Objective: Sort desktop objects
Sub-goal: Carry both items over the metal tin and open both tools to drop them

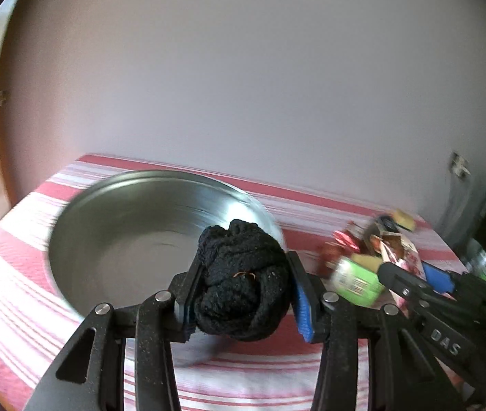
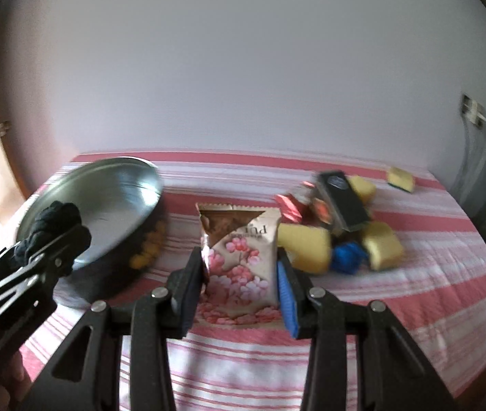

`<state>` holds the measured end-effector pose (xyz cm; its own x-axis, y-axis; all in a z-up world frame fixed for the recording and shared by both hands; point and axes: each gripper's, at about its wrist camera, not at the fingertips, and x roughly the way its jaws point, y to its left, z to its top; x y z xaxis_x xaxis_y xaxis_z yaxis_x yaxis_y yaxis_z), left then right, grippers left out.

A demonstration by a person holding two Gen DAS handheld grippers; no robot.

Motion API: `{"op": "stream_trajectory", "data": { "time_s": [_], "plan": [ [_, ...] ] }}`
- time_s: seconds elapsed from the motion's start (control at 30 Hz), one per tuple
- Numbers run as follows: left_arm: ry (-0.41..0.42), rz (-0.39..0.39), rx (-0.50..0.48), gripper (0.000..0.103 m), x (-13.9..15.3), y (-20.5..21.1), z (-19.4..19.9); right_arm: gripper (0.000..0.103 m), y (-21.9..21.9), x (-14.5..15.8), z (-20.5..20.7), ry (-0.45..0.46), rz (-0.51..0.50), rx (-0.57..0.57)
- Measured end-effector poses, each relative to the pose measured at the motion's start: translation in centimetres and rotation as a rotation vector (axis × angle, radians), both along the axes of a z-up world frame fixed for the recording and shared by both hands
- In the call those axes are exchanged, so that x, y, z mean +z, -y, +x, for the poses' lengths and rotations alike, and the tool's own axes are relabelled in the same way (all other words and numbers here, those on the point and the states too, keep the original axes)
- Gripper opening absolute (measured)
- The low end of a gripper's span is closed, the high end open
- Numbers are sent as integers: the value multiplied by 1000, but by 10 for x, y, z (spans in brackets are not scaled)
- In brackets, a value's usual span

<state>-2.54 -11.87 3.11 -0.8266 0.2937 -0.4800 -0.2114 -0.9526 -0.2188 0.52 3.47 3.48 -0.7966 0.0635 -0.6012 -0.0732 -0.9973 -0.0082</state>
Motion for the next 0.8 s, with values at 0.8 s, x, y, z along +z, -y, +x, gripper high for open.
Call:
{"op": "stream_trajectory", "data": {
  "time_s": [0.8],
  "plan": [
    [104,-96,250,47,-22,72,-80,41,115,-37,-112,75,-60,262]
  ]
}}
